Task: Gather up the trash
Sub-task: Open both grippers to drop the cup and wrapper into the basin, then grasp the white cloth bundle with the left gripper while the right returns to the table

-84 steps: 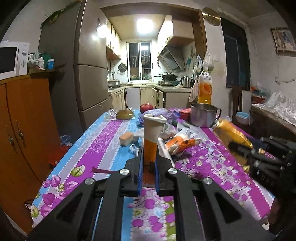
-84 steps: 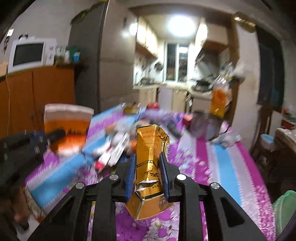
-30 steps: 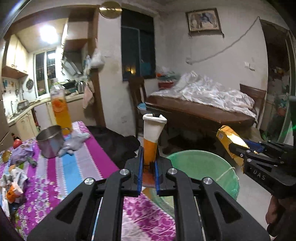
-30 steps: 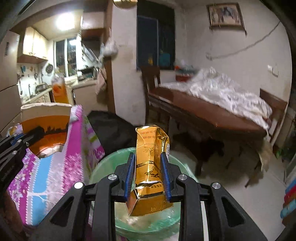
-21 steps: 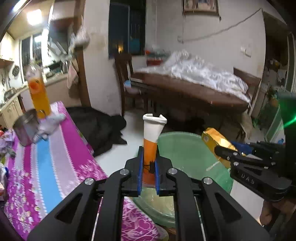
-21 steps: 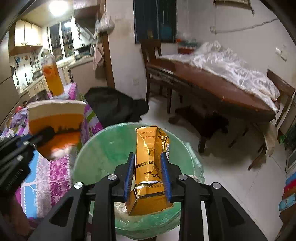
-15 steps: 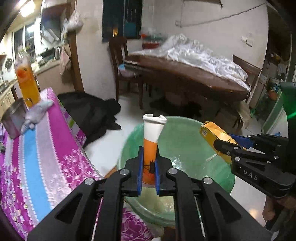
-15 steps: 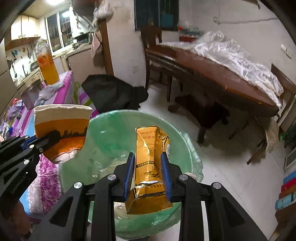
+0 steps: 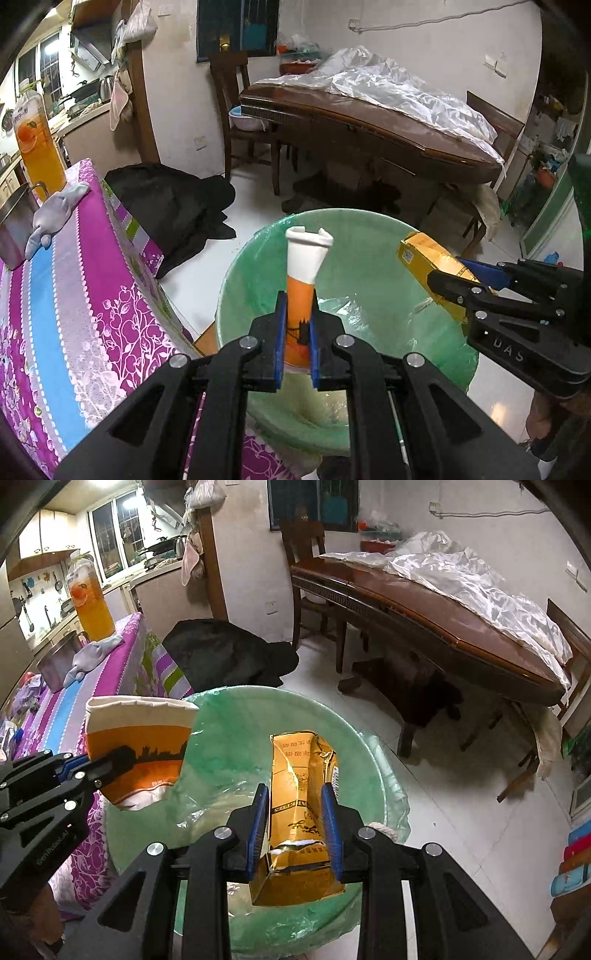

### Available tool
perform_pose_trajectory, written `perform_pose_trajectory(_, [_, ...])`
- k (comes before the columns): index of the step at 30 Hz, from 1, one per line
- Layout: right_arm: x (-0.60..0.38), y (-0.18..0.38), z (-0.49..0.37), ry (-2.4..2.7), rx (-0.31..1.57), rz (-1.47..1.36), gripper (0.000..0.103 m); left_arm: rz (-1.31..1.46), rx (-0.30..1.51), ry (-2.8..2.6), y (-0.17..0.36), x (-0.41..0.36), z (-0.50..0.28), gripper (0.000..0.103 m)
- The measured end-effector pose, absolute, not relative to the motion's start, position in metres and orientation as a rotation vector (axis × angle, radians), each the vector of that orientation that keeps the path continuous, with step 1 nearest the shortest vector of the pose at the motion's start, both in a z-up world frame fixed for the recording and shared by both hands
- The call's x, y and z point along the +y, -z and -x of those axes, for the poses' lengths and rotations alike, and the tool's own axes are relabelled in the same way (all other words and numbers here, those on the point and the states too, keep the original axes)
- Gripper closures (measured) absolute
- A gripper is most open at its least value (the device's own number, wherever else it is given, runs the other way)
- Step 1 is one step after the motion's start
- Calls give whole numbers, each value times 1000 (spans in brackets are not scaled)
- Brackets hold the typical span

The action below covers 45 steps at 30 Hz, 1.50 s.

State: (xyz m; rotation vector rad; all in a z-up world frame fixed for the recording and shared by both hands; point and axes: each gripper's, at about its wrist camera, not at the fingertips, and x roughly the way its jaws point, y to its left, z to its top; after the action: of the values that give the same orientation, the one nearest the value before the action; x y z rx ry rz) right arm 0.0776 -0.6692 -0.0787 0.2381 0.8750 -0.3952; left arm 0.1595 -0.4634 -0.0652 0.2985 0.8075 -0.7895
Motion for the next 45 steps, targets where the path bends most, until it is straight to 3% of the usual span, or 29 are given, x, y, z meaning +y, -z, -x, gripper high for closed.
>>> perform_pose_trajectory(7, [-671,77,-76,395,862,-250,72,-297,807,768,65,-466,-162,94])
perform_pose_trajectory(9, [-673,77,-73,398,854,-263,66,-301,810,760,66,-467,-164,85])
perform_pose_trajectory(11, [-676,75,-72,401,849,-265,63,-296,810,750,67,-465,-165,67])
perform_pose_trajectory(12, [-676,75,-70,404,846,-267,63,-292,808,745,66,-464,-166,65])
perform_pose_trajectory(20, [-674,66,-63,410,815,-271,61,-284,808,733,66,-459,-164,64])
perform_pose_trajectory(29, [-644,38,-52,397,735,-221,48,-268,788,729,56,-435,-158,64])
perform_pose_trajectory(37, [-562,1,-38,264,540,-172,40,-236,724,642,37,-358,-156,57])
perform_pose_trajectory(45, [-456,-6,-64,0,494,-122,33,-154,674,394,19,-199,-175,53])
